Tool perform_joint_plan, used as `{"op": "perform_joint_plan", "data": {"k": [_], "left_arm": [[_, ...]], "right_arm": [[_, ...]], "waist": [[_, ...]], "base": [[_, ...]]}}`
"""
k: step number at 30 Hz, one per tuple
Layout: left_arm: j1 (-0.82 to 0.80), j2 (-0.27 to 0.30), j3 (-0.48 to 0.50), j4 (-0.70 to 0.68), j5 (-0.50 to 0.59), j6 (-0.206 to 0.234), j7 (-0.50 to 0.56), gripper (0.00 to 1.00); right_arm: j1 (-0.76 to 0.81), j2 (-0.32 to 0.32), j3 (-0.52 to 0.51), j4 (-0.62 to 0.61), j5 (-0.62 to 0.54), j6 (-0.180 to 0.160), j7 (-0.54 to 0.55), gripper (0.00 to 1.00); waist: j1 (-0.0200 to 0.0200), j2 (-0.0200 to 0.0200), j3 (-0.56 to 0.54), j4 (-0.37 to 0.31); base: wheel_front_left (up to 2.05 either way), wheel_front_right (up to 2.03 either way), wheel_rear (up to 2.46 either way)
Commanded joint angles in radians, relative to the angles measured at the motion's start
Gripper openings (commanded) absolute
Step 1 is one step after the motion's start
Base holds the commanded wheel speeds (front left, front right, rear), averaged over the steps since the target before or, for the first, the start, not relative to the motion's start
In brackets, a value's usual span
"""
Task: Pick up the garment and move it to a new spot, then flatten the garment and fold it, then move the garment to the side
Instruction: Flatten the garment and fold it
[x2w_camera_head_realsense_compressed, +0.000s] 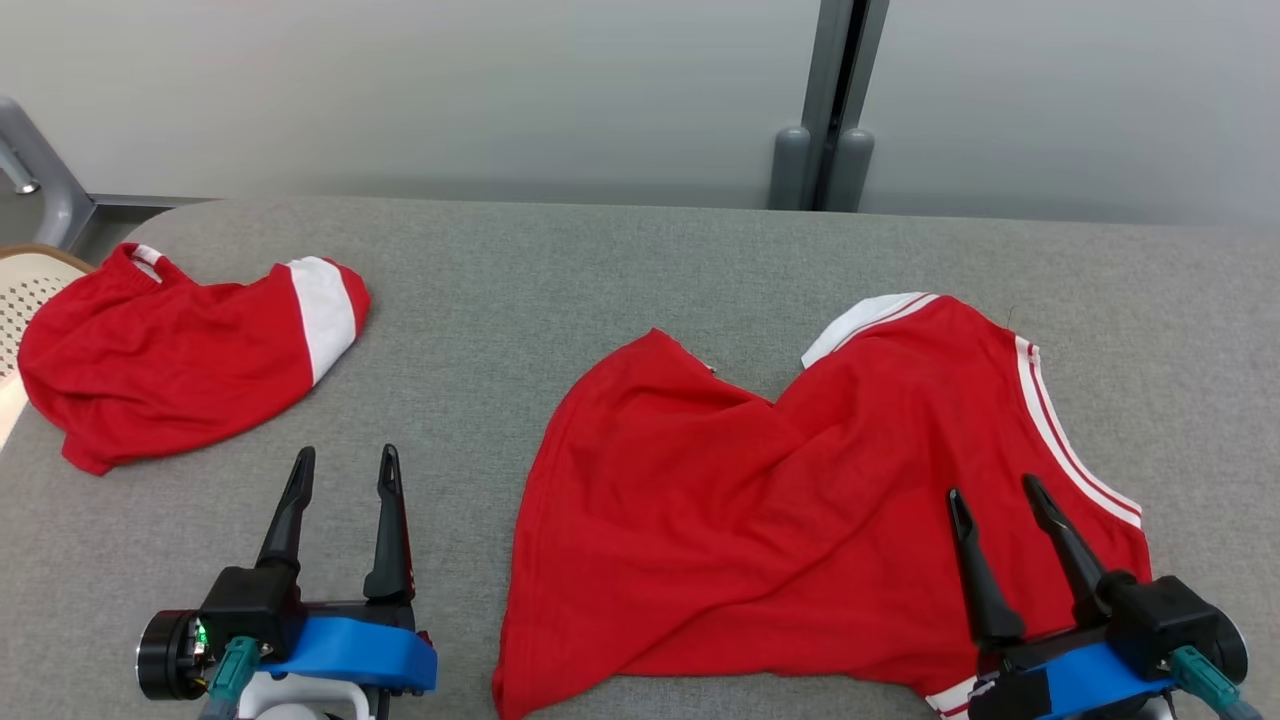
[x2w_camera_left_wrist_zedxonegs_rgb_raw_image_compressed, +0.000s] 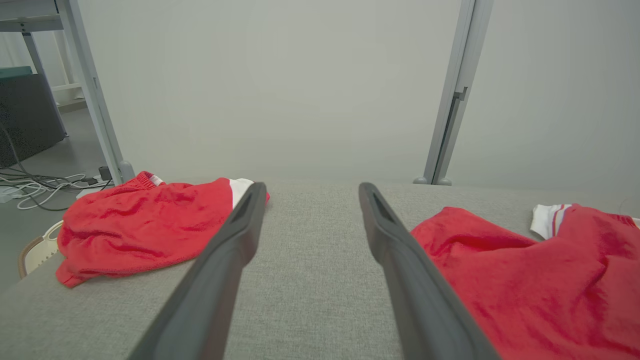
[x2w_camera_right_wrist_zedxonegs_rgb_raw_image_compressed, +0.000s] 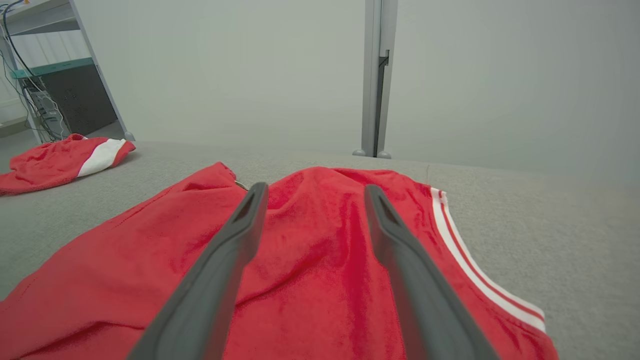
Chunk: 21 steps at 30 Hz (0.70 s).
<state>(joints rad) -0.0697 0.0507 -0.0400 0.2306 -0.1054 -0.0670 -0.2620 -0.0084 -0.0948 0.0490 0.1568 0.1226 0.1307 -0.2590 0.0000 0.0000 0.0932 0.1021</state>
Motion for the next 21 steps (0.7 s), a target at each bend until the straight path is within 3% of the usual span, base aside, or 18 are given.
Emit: {"op": "perform_joint_plan", "data": {"k": [1, 11, 21], "left_arm": [[-0.013, -0.001, -0.002, 0.005, 0.006, -0.002, -0.004, 1.0], [-0.224, 0.018, -0.044, 0.057, 0.037, -0.046, -0.004, 1.0], [-0.462, 0.059, -0.128, 0.208, 0.023, -0.064, -0.004, 1.0]], "right_arm": [[-0.017, 0.003, -0.005, 0.005, 0.0, 0.0, -0.007, 1.0], [-0.071, -0.005, -0.011, -0.02, -0.006, 0.0, -0.007, 1.0], [-0.113, 0.0, -0.011, -0.04, -0.008, 0.0, -0.007, 1.0]], "waist": [[0.0, 0.0, 0.006, -0.007], [0.0, 0.0, 0.073, -0.053], [0.0, 0.0, 0.151, -0.128]], "base": [[0.0, 0.0, 0.0], [0.0, 0.0, 0.0], [0.0, 0.0, 0.0]]}}
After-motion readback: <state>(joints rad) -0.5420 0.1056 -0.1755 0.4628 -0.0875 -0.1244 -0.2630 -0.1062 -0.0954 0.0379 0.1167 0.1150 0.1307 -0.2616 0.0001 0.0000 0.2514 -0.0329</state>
